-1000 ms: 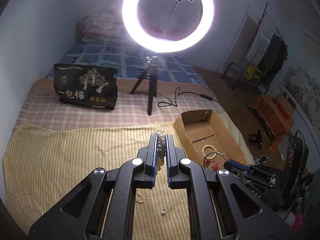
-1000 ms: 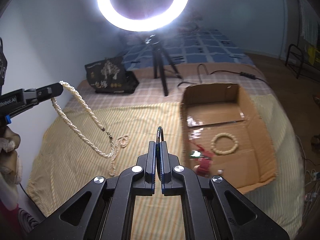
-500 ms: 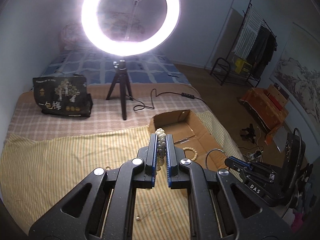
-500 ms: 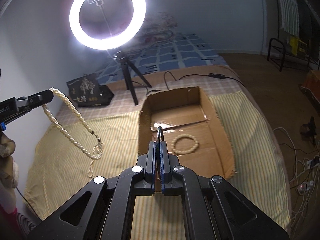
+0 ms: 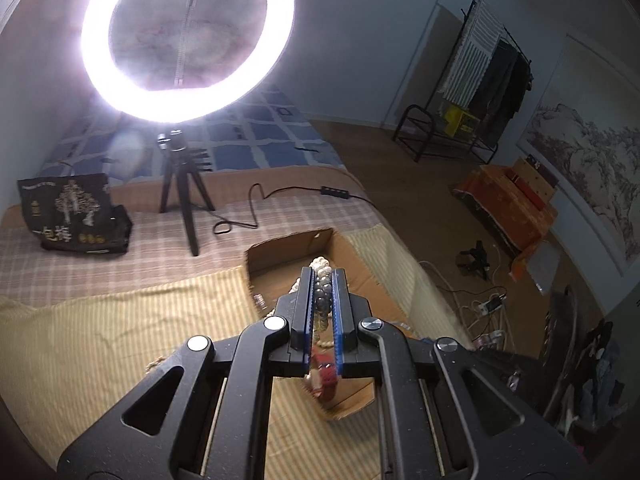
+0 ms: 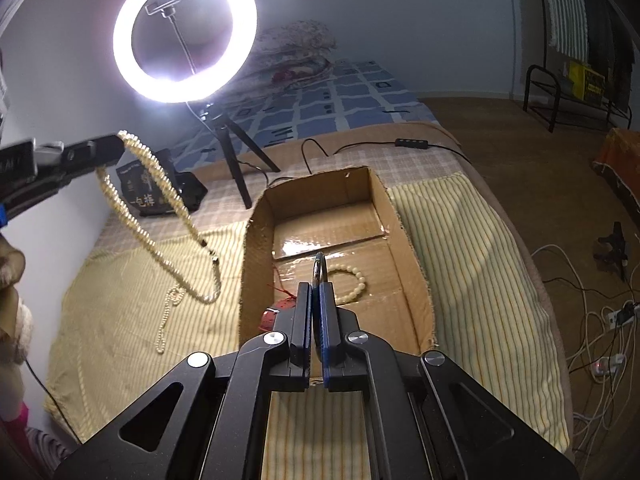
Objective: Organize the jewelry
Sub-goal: 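Lift and carry the necklace into the box with the left tool while the right tool carries the bangle, then open both tools to drop the necklace and bangle into the box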
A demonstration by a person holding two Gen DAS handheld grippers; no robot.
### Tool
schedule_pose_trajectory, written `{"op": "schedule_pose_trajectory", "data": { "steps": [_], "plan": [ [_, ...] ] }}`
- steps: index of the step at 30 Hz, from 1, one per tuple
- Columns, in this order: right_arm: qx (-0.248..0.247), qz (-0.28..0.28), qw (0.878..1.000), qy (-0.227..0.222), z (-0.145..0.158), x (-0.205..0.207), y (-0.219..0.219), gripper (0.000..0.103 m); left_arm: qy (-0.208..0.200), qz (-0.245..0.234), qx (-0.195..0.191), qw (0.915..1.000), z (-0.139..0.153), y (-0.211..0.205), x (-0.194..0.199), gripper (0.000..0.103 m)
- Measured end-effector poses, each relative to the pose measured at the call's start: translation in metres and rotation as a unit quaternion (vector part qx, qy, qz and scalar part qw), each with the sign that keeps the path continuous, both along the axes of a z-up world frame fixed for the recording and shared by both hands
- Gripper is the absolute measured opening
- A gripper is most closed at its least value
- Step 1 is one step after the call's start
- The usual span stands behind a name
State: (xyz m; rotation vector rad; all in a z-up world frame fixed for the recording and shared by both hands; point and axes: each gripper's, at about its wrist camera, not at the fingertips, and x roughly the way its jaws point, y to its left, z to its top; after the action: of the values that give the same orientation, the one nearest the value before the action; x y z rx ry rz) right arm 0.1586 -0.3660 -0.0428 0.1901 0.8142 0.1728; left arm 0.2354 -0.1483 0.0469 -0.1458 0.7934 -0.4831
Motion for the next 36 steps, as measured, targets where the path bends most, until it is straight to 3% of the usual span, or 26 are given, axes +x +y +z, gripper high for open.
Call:
{"op": "schedule_pose_trajectory", "data": {
  "steps": [13, 32, 34, 35, 36],
  "plan": [
    [0.003, -0.017, 1.0, 0.019, -0.014, 0.016, -0.019, 0.002, 0.022, 0.003, -0.013, 0.9997, -0.019, -0.021, 0.046, 0.006],
    [-0.043, 0.006, 0.999, 0.018, -0.021, 0.021, -0.007, 0.003, 0.03, 0.013, 0.024, 0.9992, -0.045, -0.028, 0.058, 0.007],
    [-0.053, 0.007, 0.998, 0.02, -0.022, 0.022, -0.004, 0.013, 0.028, 0.012, 0.027, 0.9992, -0.045, -0.027, 0.057, 0.021],
    [-0.056, 0.009, 0.998, 0.019, -0.022, 0.021, -0.003, 0.02, 0.025, 0.013, 0.028, 0.9992, -0.045, -0.027, 0.056, 0.034],
    [-0.059, 0.01, 0.998, 0.017, -0.021, 0.021, -0.002, 0.04, 0.021, 0.017, 0.031, 0.9992, -0.044, -0.027, 0.054, 0.04]
  ]
}}
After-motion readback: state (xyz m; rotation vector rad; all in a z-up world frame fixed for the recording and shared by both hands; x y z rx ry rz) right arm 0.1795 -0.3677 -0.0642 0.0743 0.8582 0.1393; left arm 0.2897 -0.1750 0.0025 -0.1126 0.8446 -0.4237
